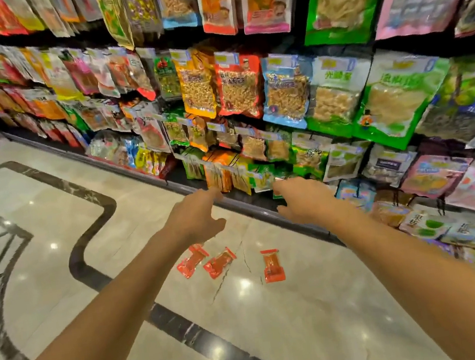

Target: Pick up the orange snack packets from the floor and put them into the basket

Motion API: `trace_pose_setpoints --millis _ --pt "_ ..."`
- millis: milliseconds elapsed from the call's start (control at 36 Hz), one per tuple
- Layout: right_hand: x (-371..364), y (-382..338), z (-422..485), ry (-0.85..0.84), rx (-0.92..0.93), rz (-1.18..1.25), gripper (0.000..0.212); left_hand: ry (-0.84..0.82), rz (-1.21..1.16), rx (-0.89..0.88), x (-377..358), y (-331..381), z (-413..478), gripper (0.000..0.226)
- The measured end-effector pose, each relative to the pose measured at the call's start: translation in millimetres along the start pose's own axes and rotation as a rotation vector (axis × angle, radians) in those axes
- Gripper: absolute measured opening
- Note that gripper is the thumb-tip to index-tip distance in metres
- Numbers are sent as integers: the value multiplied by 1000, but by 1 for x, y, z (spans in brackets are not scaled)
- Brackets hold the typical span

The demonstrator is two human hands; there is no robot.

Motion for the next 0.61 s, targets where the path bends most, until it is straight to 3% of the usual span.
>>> trace_pose_setpoints --millis 333,611 --pt "-6 29 152 -26 -216 157 37 -76 4 -184 2 -72 185 54" --pt "-119 106 288 -204 -381 209 29 -266 1 -112 -121 -114 333 53"
Point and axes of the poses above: each hand's wrist, its own z-axis towards the middle knuckle, its own x-axis out of the back of the hand, y = z × x, the point moved 2 cm from there along z, towards the middle knuckle, and after that the axes turned 10 degrees about z, right-handed, at the moved point
